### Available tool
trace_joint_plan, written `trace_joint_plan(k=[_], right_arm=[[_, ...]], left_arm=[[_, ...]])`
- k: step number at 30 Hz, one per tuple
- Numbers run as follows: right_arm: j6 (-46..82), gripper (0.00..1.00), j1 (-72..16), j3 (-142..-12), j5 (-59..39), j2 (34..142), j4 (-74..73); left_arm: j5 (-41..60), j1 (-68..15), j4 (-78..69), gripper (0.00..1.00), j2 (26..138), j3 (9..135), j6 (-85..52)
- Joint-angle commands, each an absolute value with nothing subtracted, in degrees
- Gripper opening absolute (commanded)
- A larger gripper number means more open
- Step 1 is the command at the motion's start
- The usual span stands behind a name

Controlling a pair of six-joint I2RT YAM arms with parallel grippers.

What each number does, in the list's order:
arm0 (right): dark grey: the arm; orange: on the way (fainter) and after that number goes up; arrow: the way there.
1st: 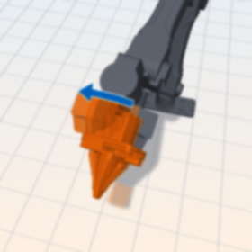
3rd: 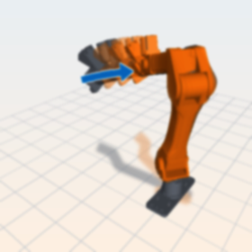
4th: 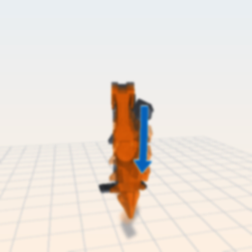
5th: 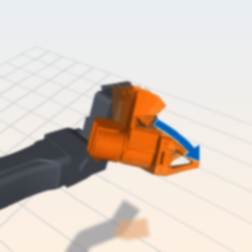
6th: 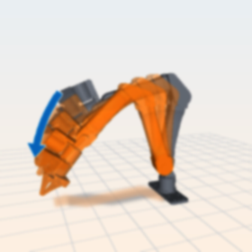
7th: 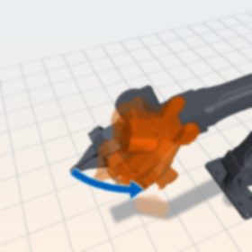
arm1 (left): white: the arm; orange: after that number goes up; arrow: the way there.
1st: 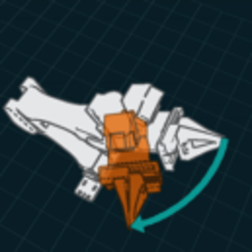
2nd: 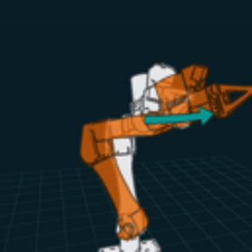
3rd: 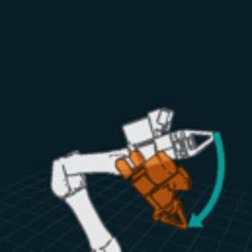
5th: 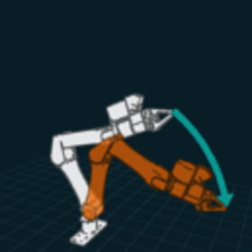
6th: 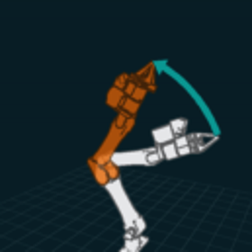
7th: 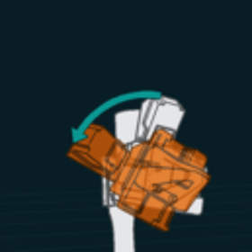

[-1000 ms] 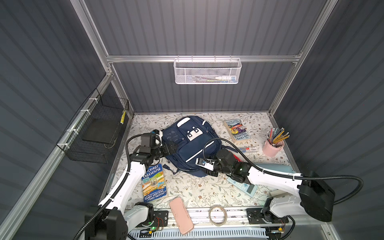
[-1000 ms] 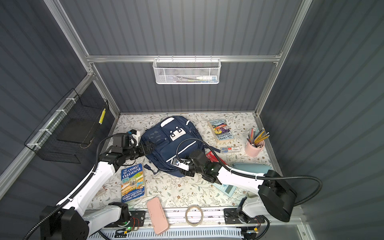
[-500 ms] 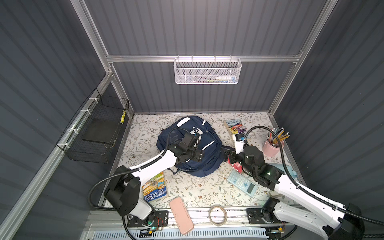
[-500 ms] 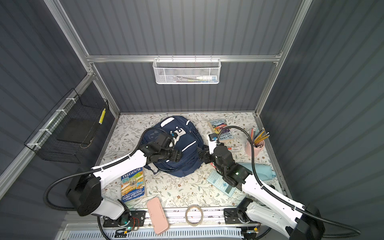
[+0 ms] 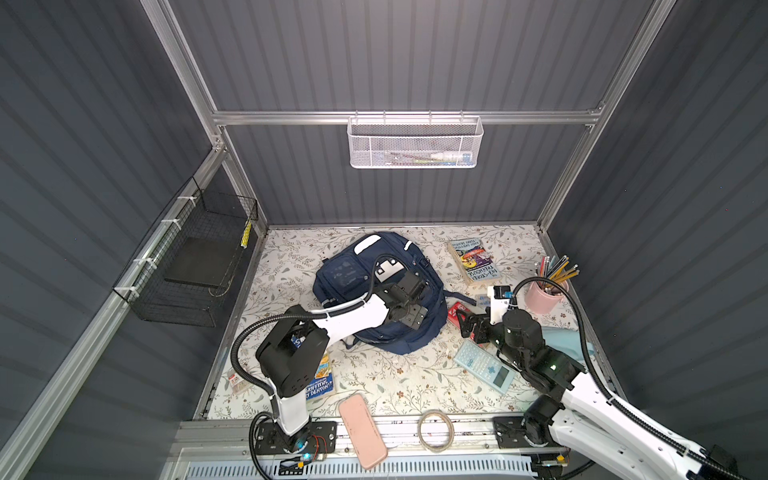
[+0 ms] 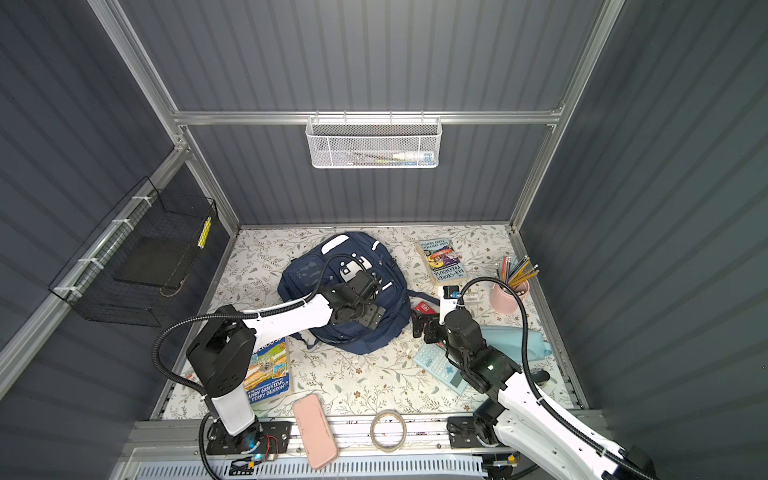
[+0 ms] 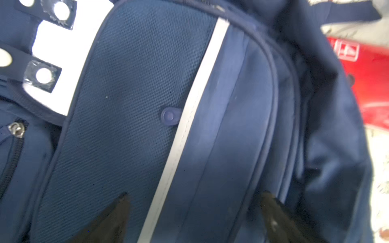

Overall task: Pack the student bag
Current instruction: 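Reach the right gripper to the Treehouse paperback beyond the backpack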

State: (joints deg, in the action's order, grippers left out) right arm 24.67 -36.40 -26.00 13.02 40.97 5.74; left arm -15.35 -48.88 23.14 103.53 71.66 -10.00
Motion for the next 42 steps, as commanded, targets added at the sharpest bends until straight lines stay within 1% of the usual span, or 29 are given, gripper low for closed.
trace_joint_plan(k=[1,3,4,6,7,9,11,12,14,18,21,27,32,35,38,42], right_arm=[[26.43,0.99,-36.06,-24.05,12.92,39.69,6.12],[26.62,0.99,-35.97,-23.51,13.14,39.47,5.8],[26.71,0.99,-35.95,-23.38,13.24,39.48,5.69],[26.84,0.99,-35.85,-23.4,13.3,39.56,5.76],[27.13,0.99,-35.71,-23.59,13.29,39.68,5.87],[27.42,0.99,-35.54,-23.77,13.19,39.56,5.95],[27.33,0.99,-35.32,-23.94,13.48,39.67,6.06],[27.51,0.99,-35.17,-24.04,14.32,39.78,6.11],[28.37,0.99,-33.68,-24.81,15.82,40.66,6.59],[28.33,0.99,-27.82,-28.97,12.3,46.81,7.07],[25.26,0.99,-23.58,-35.98,11.12,55.46,9.39],[17.17,0.99,-15.6,-53.42,11.95,77.0,15.59],[13.73,0.99,-11.77,-66.51,12.01,92.53,18.1],[12.87,0.99,-9.16,-73.85,9.27,100.95,20.05],[13.65,0.99,-6.41,-79.39,5.7,107.11,21.64],[12.28,0.99,-6.15,-84.25,4.45,111.84,23.74]], left_arm=[[-17.63,-50.18,23.74,1.0,104.55,73.55,-8.57],[-19.08,-50.11,25.38,0.99,106.97,75.08,-8.47],[-19.93,-50.15,26.49,0.96,108.37,76.13,-8.35],[-20.08,-50.14,26.43,0.81,109.49,76.76,-8.11],[-19.93,-50.16,25.64,0.71,109.3,76.37,-8.12],[-19.63,-50.12,23.81,0.55,108.13,75.33,-8.26],[-20.29,-50.19,24.66,0.15,107.0,75.76,-8.54],[-20.57,-50.19,25.41,0.0,106.36,76.19,-8.83],[-20.82,-50.05,26.52,0.0,104.23,76.91,-9.37],[-18.54,-49.23,28.4,0.0,100.25,79.0,-10.44],[-15.95,-47.76,28.7,0.0,98.16,79.46,-11.31],[-11.41,-45.44,27.92,0.0,97.16,77.98,-13.06],[-10.2,-45.44,27.06,0.0,97.44,76.93,-14.28],[-9.0,-45.43,26.83,0.0,97.56,76.93,-14.79],[-8.09,-45.44,26.36,0.0,97.55,76.46,-14.94],[-6.95,-45.44,26.36,0.0,97.76,76.07,-15.42]])
